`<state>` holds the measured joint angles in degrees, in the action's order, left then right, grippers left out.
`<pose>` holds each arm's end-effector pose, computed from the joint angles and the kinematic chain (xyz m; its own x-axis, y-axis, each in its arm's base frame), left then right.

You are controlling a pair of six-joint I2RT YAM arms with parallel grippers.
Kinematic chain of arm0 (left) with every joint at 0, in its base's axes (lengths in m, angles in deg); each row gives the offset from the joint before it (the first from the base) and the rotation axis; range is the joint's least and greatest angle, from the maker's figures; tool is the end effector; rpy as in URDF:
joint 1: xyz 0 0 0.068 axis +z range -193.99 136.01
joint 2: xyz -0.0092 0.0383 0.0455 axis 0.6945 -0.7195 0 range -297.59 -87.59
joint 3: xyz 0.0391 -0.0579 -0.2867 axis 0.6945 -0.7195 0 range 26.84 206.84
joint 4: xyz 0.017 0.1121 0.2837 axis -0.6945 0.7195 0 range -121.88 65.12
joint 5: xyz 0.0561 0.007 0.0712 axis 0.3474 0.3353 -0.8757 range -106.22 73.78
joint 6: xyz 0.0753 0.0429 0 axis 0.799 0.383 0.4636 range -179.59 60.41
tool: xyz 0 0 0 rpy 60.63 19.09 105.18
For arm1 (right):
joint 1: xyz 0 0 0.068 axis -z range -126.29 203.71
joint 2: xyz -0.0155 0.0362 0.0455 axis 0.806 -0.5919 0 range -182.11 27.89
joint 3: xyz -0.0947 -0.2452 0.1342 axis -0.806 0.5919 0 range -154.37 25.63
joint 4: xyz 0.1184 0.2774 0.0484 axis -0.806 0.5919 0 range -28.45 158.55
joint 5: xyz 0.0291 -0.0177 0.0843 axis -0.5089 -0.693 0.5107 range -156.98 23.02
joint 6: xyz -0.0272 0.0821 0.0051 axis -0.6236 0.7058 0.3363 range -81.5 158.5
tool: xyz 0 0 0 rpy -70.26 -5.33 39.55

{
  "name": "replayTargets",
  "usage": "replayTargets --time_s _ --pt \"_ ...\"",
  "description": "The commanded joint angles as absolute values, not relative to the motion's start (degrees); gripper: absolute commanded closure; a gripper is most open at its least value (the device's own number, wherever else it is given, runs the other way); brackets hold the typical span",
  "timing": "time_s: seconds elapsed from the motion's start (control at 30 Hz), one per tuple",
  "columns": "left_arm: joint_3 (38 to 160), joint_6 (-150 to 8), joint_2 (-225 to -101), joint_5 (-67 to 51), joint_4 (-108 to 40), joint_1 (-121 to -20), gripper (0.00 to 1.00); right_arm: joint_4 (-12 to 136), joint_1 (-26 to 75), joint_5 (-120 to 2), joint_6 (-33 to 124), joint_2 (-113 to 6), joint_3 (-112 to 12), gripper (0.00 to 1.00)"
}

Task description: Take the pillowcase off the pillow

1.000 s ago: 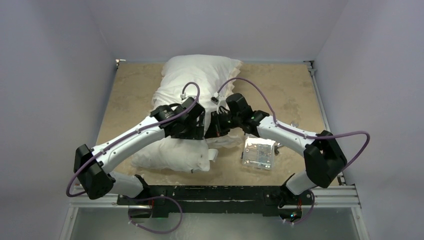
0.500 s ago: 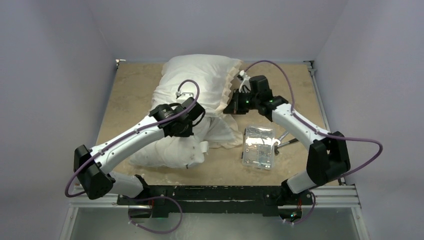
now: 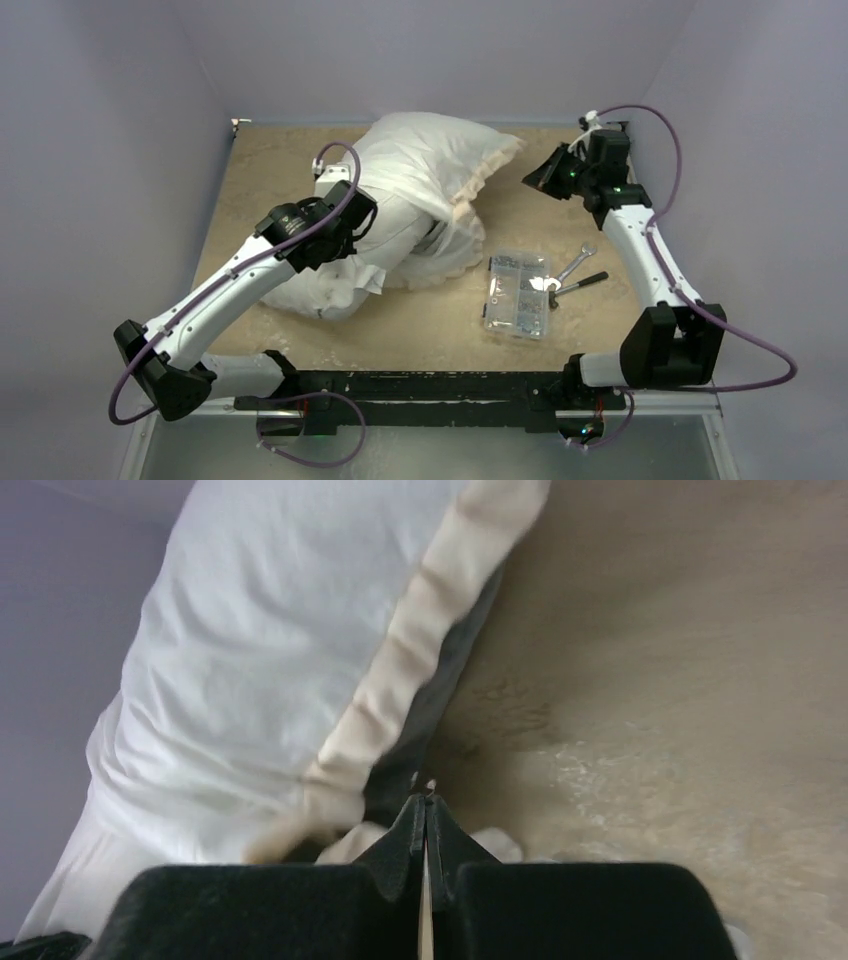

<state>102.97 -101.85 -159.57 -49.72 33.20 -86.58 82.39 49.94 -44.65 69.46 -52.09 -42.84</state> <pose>0.2382 -0.1615 0.3468 -0.7230 -0.0972 -0.6840 -0.1611 0.9865 0.0301 0.3873 0.0546 0.3192 -0.6539 0.4338 -0.6198 -0.0520 0.7915 0.6089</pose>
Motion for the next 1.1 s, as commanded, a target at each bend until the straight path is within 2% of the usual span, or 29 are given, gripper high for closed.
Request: replayTargets --time_s 0.0,0.23,0.27,0.43,0.5,0.63,0.77,0.87,1.07 --pt "104.2 -92.7 -155.4 -53.8 34.6 -84.9 1.0 81.1 53.5 -48.6 70.0 -48.0 -43.6 1.0" --pt "99.5 -85.1 -149.1 -37.2 20.3 -84.8 1.0 83.5 53.4 -40.7 64.7 -44.5 -37.7 1.0" --pt "99.2 -84.5 -148.8 -35.1 19.0 -84.8 0.95 84.1 53.5 -40.1 63.8 -43.7 -36.7 0.98" --pt "100.0 -84.2 -149.1 -26.0 12.6 -84.9 0.38 88.3 51.0 -42.6 59.2 -41.3 -36.0 0.81" --pt "101.0 -84.9 -150.1 -25.1 10.9 -84.3 0.25 89.4 49.2 -43.7 57.9 -41.2 -37.1 0.73" --pt "102.2 -86.1 -152.8 -17.5 6.2 -78.7 0.15 90.7 44.0 -47.1 56.4 -42.2 -40.0 0.57" --pt "101.3 -87.0 -155.3 -18.5 4.8 -71.7 0.09 91.2 39.8 -48.3 55.5 -44.0 -42.5 0.42" --pt "99.1 -87.8 -157.3 -16.9 4.3 -64.0 0.06 90.9 37.7 -48.9 54.5 -44.6 -44.3 0.31" --pt "91.0 -90.4 -159.0 -4.2 -1.1 -46.7 0.05 92.4 33.3 -50.4 51.5 -48.7 -51.7 0.11"
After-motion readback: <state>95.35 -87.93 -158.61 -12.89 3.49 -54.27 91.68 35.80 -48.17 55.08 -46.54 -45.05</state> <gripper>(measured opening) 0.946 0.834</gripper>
